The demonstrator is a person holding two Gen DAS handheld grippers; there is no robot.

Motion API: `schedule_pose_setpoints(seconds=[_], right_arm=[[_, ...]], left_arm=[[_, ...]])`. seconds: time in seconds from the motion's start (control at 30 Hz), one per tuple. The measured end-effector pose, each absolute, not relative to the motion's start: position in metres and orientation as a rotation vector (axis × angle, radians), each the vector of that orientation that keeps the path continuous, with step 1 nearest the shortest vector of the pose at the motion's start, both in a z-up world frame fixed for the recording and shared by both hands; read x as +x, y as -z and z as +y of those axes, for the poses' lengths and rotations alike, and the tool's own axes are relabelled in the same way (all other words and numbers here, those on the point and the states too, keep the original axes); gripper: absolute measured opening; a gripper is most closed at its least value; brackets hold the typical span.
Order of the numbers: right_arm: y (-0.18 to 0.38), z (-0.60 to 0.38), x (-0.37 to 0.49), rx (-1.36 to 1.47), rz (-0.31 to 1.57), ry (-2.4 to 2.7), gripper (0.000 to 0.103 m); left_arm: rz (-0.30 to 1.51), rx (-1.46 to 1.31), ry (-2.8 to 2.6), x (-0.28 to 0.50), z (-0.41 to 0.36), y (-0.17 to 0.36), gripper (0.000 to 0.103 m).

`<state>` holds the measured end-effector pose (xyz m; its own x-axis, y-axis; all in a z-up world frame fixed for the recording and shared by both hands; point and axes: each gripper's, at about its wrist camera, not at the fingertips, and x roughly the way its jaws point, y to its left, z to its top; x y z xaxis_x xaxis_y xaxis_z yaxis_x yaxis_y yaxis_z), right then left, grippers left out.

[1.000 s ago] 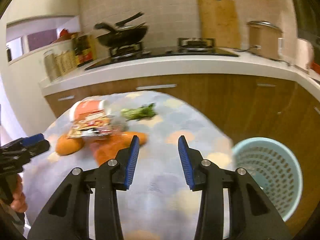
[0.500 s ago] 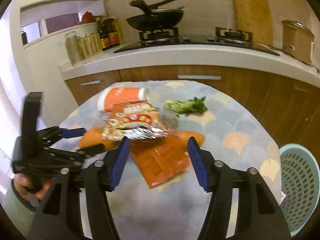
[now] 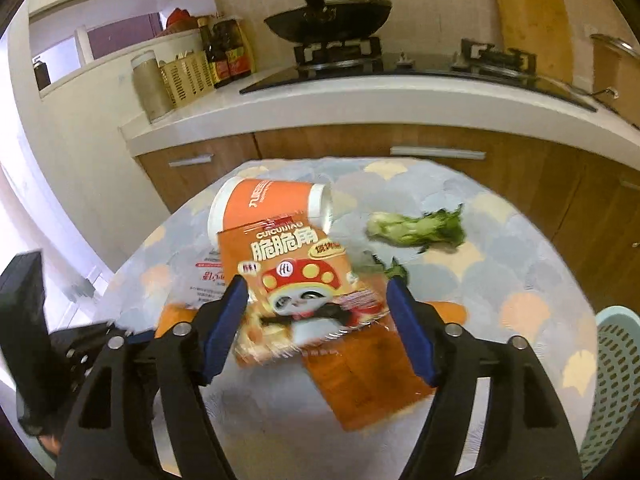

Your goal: Collect trash

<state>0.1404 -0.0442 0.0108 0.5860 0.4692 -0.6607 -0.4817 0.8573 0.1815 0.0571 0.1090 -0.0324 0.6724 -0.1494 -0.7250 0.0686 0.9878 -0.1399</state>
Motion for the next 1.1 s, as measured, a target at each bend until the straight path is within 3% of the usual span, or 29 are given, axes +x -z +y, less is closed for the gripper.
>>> schedule_pose_setpoints(seconds=[0.6, 0.9, 0.93, 1.0, 1.1], right_arm=[[0.019, -0.005, 0.145, -0.180, 0.776, -0.494, 0.089], [0.029, 0.012, 0.145, -0.259, 0.787, -0.489, 0.088], [0.030, 0.012, 0.145, -0.259, 0.786, -0.489, 0.086], [0.031, 0.012, 0.145, -0.262, 0.799, -0.500, 0.058], [0.032, 0.007, 0.145, -0.196, 0.840, -0.571, 0.038]], left_arm=[[0.824, -0.162, 0.155, 0.021, 0.132, 0.033, 0.024], [0.815, -0.214, 0.166, 0.019, 0.138, 0.033, 0.024], [0.814, -0.219, 0.167, 0.019, 0.140, 0.033, 0.024], [0.812, -0.224, 0.167, 0.019, 0.142, 0.035, 0.024], [0.810, -0.228, 0.170, 0.018, 0.142, 0.034, 0.024]])
